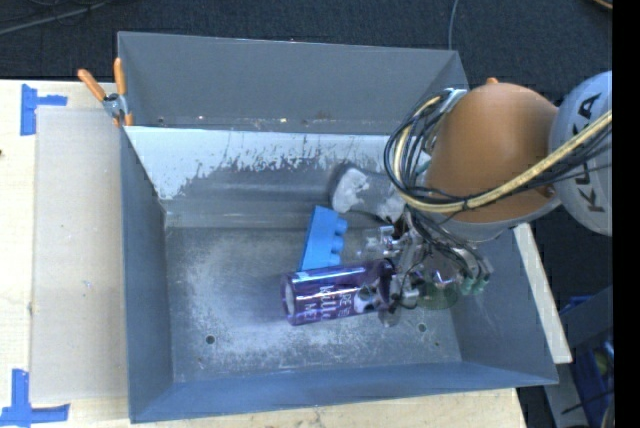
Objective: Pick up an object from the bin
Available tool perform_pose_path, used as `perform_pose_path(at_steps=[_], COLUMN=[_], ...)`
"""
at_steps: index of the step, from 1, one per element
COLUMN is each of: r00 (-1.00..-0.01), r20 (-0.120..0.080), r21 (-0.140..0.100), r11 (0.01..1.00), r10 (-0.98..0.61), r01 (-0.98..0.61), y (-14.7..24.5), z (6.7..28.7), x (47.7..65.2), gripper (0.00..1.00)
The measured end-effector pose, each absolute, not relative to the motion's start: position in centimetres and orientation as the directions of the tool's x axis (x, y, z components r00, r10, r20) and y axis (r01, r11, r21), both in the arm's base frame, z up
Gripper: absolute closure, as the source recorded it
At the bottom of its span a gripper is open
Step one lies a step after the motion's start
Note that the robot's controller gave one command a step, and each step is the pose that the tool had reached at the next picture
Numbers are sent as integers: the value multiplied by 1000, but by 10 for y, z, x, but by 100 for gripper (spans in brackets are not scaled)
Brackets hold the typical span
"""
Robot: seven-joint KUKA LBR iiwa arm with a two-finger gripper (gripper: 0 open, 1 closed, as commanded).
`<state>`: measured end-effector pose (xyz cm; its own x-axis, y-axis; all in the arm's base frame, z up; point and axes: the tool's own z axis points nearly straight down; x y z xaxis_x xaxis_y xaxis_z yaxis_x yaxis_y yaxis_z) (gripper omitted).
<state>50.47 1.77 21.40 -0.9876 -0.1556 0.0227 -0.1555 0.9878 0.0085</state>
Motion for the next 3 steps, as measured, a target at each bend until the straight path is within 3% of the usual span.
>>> perform_pose_path(at_steps=[1, 3], r00=[-987, -990], r20=[32, 36], r21=[10, 10], r11=[988, 990], r10=[-156, -138], r01=[-156, -138], y=[19, 27], z=[179, 182], x=[503, 504], gripper=[100, 100])
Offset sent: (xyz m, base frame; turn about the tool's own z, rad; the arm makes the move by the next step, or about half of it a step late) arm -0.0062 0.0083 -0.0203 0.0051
